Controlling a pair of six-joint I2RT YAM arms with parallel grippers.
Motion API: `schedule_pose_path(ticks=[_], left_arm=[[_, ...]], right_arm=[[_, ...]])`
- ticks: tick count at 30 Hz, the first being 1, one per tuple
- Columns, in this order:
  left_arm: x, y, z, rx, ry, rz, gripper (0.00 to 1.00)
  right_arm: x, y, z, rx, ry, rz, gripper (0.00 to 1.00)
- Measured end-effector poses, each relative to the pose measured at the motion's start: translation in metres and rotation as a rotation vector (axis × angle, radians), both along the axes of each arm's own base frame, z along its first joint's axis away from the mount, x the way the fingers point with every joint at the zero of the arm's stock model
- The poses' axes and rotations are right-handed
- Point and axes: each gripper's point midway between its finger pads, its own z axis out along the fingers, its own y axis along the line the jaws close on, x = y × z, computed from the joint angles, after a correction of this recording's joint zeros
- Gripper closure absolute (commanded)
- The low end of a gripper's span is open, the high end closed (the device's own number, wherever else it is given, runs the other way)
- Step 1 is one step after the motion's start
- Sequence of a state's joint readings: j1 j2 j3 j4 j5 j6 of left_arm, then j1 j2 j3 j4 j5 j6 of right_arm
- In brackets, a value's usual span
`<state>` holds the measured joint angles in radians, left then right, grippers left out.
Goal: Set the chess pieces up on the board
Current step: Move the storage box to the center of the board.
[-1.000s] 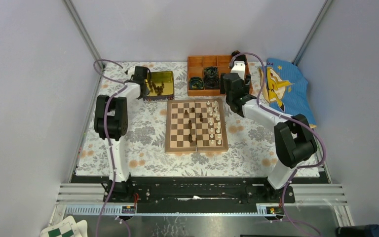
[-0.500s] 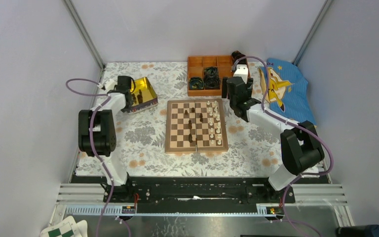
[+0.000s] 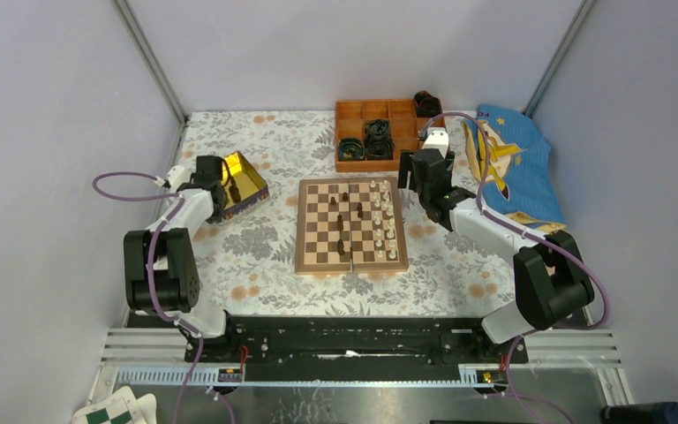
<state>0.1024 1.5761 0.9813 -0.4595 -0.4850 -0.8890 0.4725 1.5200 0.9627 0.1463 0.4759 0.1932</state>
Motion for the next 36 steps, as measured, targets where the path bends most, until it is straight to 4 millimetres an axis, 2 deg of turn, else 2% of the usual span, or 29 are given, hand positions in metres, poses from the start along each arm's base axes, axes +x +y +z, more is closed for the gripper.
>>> schedule_pose_path(ticks=[8,16,24,33,36], left_arm=[[-0.033,-0.004,0.0,-0.003,0.02,-0.017,1.0],[-0.046,-0.012,0.018,0.025,0.017,-0.16,1.0],[-0.068,-0.028,-0.003,0.047,0.169,-0.327,1.0],[-0.075,-0.028,-0.012,0.059,0.243,-0.369,1.0],[-0.077,-0.028,-0.025,0.046,0.294,-0.374,1.0]], right_arm=[[-0.018,0.002,-0.001,0.046,0.01,0.035,0.19],[-0.025,0.003,0.011,0.082,-0.012,0.055,0.19],[-0.031,0.004,0.009,0.088,0.0,0.068,0.19],[-0.036,0.002,-0.002,0.077,0.027,0.07,0.17],[-0.037,0.002,-0.003,0.077,0.027,0.071,0.17]])
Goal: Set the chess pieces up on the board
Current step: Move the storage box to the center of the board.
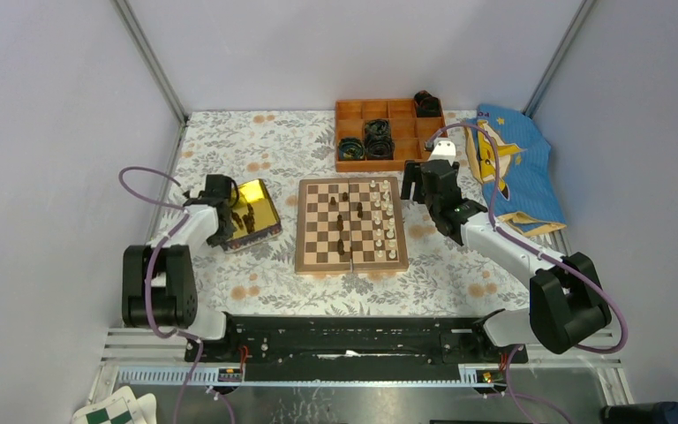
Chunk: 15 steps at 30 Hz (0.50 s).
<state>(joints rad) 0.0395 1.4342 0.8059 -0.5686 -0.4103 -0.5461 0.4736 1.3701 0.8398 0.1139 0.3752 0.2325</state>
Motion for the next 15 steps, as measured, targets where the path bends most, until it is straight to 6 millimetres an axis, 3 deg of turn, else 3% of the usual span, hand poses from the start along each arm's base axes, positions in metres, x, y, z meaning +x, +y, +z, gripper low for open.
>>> schedule_pose_path(ticks=[4,15], left_arm=[[-0.001,-0.003,-0.019,-0.016,0.074,-0.006,1.0],[0.006,-0.004,-0.019,-0.026,0.087,-0.011,0.96]], right_arm=[[0.0,0.0,0.0,0.0,0.0,0.0,0.17],[0.001,0.0,-0.009,-0.011,0.021,0.0,0.15]])
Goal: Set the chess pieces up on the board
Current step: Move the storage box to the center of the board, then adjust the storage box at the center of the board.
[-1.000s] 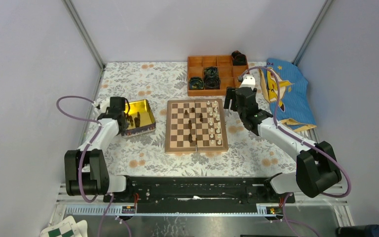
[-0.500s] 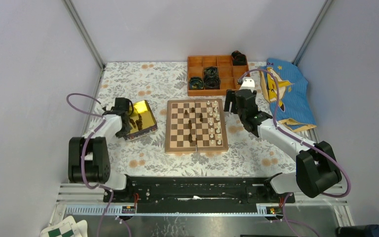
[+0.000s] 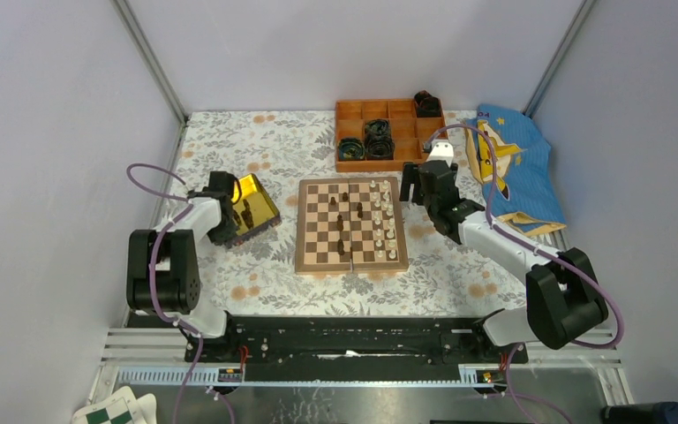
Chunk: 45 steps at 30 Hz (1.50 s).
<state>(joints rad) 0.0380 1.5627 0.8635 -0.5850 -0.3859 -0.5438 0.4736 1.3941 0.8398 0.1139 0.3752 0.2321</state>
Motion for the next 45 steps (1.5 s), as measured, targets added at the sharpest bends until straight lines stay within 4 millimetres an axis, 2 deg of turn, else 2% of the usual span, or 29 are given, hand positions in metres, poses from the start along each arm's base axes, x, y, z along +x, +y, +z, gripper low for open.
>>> schedule_pose_path(ticks=[8,13,17,22,26,30,33,37,41,45], left_arm=[[-0.003,-0.007,0.008,-0.037,-0.023,-0.011,0.85],[-0.003,-0.007,0.031,-0.033,-0.089,-0.023,0.67],[-0.001,-0.007,0.045,-0.029,-0.141,-0.031,0.65],[-0.003,-0.008,0.044,-0.035,-0.136,-0.035,0.64],[-0.002,-0.009,0.047,-0.041,-0.151,-0.031,0.64],[0.003,-0.012,0.064,-0.057,-0.238,-0.012,0.6],[0.008,-0.013,0.08,-0.064,-0.317,0.003,0.58],[0.014,-0.012,0.094,-0.067,-0.387,0.022,0.58],[0.016,-0.012,0.097,-0.072,-0.42,0.049,0.58],[0.012,-0.013,0.095,-0.086,-0.444,0.084,0.58]], right_arm=[[0.003,0.002,0.004,0.004,-0.004,0.004,0.12],[0.005,0.008,0.008,0.021,-0.009,0.025,0.12],[0.005,0.01,0.008,0.026,-0.006,0.035,0.11],[0.004,0.014,0.006,0.026,0.003,0.06,0.12],[0.004,0.027,0.006,0.012,0.013,0.126,0.14],[0.012,0.061,0.017,0.001,0.009,0.25,0.14],[0.024,0.095,0.029,-0.005,0.001,0.348,0.14],[0.036,0.136,0.034,-0.022,0.014,0.459,0.14],[0.039,0.177,0.021,-0.051,0.052,0.572,0.15],[0.038,0.22,0.0,-0.08,0.099,0.684,0.15]])
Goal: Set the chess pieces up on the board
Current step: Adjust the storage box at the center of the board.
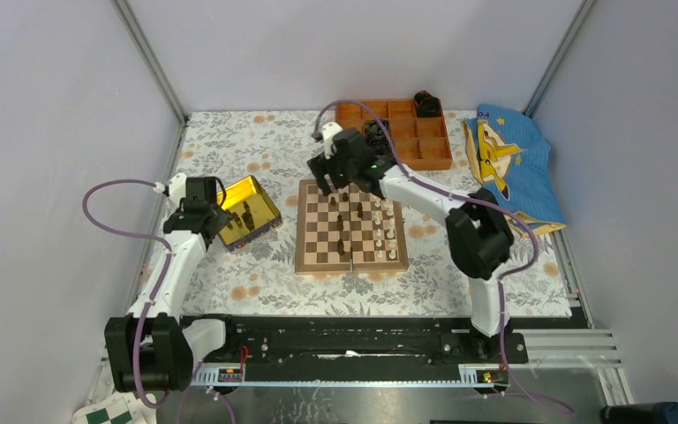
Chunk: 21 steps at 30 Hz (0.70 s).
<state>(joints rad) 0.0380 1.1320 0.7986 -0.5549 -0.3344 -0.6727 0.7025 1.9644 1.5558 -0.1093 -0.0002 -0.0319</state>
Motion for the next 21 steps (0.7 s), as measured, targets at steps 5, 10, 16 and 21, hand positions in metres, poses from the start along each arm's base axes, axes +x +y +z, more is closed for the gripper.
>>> schedule_pose_path(ticks=[5,10,16,21], left_arm=[[-0.007,0.0,0.002,-0.009,-0.037,0.022,0.58],[-0.005,0.0,0.005,-0.014,-0.06,0.025,0.58],[-0.008,-0.002,0.009,-0.019,-0.086,0.02,0.58],[-0.013,-0.002,0.014,-0.018,-0.115,0.02,0.58]], right_arm=[[-0.006,0.048,-0.021,-0.042,0.035,0.116,0.16],[-0.014,0.092,-0.025,-0.047,0.041,0.209,0.17],[-0.025,0.129,-0.024,-0.039,0.038,0.276,0.2],[-0.036,0.148,-0.038,-0.049,0.059,0.313,0.23]])
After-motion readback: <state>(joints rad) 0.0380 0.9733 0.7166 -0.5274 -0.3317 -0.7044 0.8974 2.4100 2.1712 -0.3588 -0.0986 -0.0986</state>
